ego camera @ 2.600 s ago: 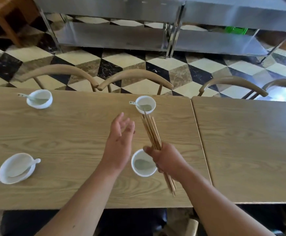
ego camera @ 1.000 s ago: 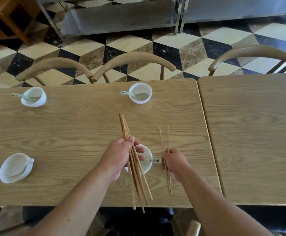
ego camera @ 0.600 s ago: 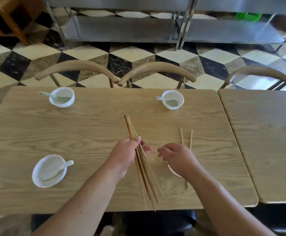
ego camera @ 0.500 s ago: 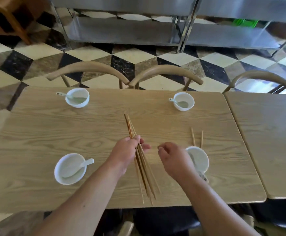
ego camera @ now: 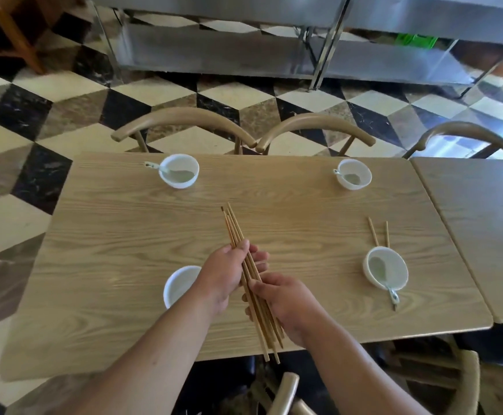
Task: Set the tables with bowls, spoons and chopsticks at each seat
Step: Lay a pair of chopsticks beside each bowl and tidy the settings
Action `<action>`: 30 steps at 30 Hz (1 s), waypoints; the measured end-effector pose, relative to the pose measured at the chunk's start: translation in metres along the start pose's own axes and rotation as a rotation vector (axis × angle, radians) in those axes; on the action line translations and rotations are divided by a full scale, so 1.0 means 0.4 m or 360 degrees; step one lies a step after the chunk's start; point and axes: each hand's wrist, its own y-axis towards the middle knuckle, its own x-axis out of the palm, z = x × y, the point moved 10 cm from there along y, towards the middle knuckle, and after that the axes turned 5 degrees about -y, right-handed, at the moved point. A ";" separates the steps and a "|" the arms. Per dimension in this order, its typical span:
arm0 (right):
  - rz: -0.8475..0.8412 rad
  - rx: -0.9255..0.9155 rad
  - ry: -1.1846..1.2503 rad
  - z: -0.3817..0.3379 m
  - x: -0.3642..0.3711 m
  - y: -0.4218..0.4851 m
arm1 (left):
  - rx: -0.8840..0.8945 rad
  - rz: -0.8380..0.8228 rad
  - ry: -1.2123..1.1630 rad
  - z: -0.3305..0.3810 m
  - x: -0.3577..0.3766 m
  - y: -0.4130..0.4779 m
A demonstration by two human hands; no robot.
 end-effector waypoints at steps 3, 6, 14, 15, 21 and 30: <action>-0.0074 0.0026 0.0099 0.010 0.046 0.016 | -0.0015 -0.0007 0.0078 0.001 -0.037 -0.015; -0.0135 0.0035 0.0231 0.021 0.087 0.026 | -0.0022 -0.0031 0.0255 -0.009 -0.063 -0.028; -0.0167 0.0039 0.0184 0.041 0.102 0.023 | -0.0028 0.0122 0.0325 -0.030 -0.110 -0.049; -0.0174 0.0044 0.0211 0.041 0.103 0.022 | -0.0019 0.0159 0.0352 -0.031 -0.117 -0.049; 0.0011 0.0211 0.0266 0.106 0.051 0.073 | 0.0034 0.0377 0.0416 -0.022 -0.145 -0.066; -0.0088 0.0395 -0.0180 0.208 0.105 0.206 | 0.0030 0.0447 0.0278 -0.018 -0.180 -0.122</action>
